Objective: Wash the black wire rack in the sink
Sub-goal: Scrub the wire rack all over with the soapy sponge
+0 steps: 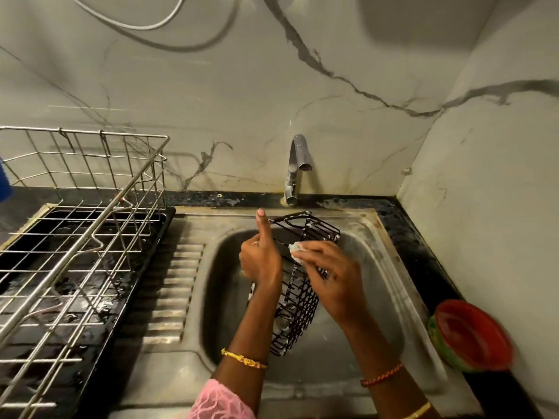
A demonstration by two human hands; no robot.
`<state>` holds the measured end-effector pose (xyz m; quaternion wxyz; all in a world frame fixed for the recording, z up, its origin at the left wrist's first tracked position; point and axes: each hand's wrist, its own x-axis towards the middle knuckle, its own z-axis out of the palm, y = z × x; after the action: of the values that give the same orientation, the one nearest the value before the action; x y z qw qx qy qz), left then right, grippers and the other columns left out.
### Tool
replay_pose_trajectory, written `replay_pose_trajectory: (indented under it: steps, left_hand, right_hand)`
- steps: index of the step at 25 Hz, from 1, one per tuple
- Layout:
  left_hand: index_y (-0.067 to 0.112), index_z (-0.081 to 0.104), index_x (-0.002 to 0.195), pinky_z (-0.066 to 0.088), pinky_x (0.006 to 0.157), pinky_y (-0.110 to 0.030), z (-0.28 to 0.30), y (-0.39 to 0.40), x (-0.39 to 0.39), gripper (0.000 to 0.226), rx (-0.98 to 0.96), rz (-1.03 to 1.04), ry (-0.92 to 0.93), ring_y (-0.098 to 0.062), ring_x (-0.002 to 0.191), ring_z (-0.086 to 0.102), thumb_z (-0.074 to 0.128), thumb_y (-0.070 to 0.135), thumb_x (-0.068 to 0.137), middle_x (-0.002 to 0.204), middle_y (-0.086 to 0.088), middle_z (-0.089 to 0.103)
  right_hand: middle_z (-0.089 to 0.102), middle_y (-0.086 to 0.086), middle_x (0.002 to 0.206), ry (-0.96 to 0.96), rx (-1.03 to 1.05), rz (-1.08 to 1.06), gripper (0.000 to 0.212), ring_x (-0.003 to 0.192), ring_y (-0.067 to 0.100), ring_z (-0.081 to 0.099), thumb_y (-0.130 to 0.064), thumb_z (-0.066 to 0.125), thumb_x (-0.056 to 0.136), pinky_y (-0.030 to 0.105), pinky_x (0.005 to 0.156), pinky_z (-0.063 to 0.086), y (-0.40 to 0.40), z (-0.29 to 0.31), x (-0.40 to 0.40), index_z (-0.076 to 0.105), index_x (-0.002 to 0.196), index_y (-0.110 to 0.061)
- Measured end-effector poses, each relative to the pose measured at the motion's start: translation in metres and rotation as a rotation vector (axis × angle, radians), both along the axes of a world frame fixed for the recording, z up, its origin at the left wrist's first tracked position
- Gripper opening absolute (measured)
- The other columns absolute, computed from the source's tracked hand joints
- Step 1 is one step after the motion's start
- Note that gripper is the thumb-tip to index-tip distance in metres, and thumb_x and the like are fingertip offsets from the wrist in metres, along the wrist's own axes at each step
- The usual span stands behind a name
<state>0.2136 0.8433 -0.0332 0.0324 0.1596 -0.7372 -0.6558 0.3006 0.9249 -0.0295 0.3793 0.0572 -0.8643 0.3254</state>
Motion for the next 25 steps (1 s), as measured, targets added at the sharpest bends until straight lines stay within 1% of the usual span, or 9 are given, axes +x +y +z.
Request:
replay_pose_trajectory:
  steps: [3, 6, 8, 11, 14, 17, 19, 22, 25]
  left_hand:
    - [0.019, 0.032, 0.049, 0.028, 0.058, -0.032, -0.003, -0.006, 0.004, 0.064, 0.056, 0.032, -0.035, -0.015, 0.049, 0.031, 0.036, 0.069, 0.088, 0.049, 0.002, 0.035]
    - [0.020, 0.030, 0.051, 0.023, 0.056, -0.031, -0.009, -0.018, 0.002, 0.061, 0.100, 0.001, -0.039, -0.014, 0.050, 0.028, 0.039, 0.067, 0.089, 0.051, 0.001, 0.032]
    - [0.019, 0.030, 0.050, 0.023, 0.055, -0.030, -0.011, -0.023, 0.004, 0.061, 0.099, 0.001, -0.007, -0.013, 0.049, 0.027, 0.040, 0.065, 0.089, 0.050, 0.001, 0.032]
    - [0.015, 0.035, 0.046, 0.027, 0.055, -0.031, -0.013, -0.022, 0.009, 0.066, 0.072, -0.009, 0.041, -0.014, 0.047, 0.033, 0.040, 0.066, 0.088, 0.046, 0.000, 0.036]
    - [0.012, 0.041, 0.043, 0.030, 0.053, -0.031, -0.009, -0.021, 0.013, 0.069, 0.084, 0.002, 0.068, -0.015, 0.045, 0.037, 0.041, 0.062, 0.090, 0.044, -0.003, 0.040]
    - [0.016, 0.032, 0.040, 0.027, 0.053, -0.031, -0.009, -0.023, 0.014, 0.067, 0.111, 0.050, 0.057, -0.015, 0.044, 0.032, 0.044, 0.058, 0.091, 0.042, 0.000, 0.034]
    - [0.018, 0.028, 0.041, 0.024, 0.052, -0.029, -0.015, -0.023, 0.014, 0.066, 0.093, 0.036, 0.076, -0.014, 0.044, 0.028, 0.046, 0.057, 0.090, 0.043, 0.001, 0.030]
    - [0.019, 0.029, 0.042, 0.022, 0.052, -0.028, -0.022, -0.023, 0.014, 0.063, 0.096, -0.019, 0.109, -0.013, 0.043, 0.026, 0.048, 0.054, 0.091, 0.042, 0.003, 0.029]
    - [0.018, 0.030, 0.042, 0.024, 0.051, -0.028, -0.021, -0.020, 0.016, 0.063, 0.098, -0.045, 0.107, -0.012, 0.042, 0.027, 0.049, 0.051, 0.092, 0.042, 0.004, 0.030]
  right_hand:
    - [0.069, 0.006, 0.099, -0.001, -0.172, -0.017, 0.022, 0.096, 0.012, 0.065, 0.006, 0.070, 0.076, 0.023, 0.084, 0.053, 0.003, -0.015, 0.014, 0.072, 0.095, -0.006]
    - [0.069, 0.004, 0.098, -0.058, -0.400, -0.076, 0.024, 0.092, 0.006, 0.066, 0.009, 0.068, 0.076, 0.016, 0.080, 0.053, 0.012, -0.006, 0.015, 0.069, 0.096, -0.005]
    - [0.069, 0.006, 0.101, -0.129, -0.448, -0.039, 0.021, 0.094, 0.007, 0.066, 0.006, 0.065, 0.080, 0.015, 0.081, 0.052, 0.012, 0.015, -0.004, 0.068, 0.099, -0.002]
    - [0.068, 0.003, 0.103, -0.284, -0.372, 0.070, 0.022, 0.094, 0.012, 0.065, 0.004, 0.060, 0.084, 0.017, 0.083, 0.053, -0.020, 0.036, -0.033, 0.067, 0.103, -0.004]
    - [0.070, 0.005, 0.100, -0.248, -0.177, -0.103, 0.021, 0.094, 0.013, 0.063, 0.003, 0.060, 0.084, 0.022, 0.085, 0.052, -0.056, 0.024, -0.031, 0.070, 0.100, -0.006]
    - [0.071, 0.004, 0.094, -0.224, -0.105, -0.197, 0.021, 0.091, 0.012, 0.062, 0.007, 0.063, 0.079, 0.019, 0.082, 0.050, -0.058, 0.008, -0.006, 0.073, 0.092, -0.007]
    - [0.072, 0.001, 0.089, -0.288, -0.199, -0.188, 0.021, 0.084, 0.005, 0.064, 0.008, 0.067, 0.076, 0.015, 0.078, 0.051, -0.047, 0.005, 0.013, 0.074, 0.086, -0.009]
    - [0.071, -0.002, 0.091, -0.374, -0.383, -0.107, 0.019, 0.077, -0.008, 0.063, 0.003, 0.067, 0.078, 0.005, 0.070, 0.048, -0.032, 0.018, 0.013, 0.073, 0.091, -0.009]
    - [0.070, 0.002, 0.093, -0.313, -0.338, -0.081, 0.016, 0.077, -0.002, 0.061, -0.001, 0.068, 0.079, 0.005, 0.071, 0.048, -0.033, 0.030, -0.014, 0.071, 0.094, -0.006]
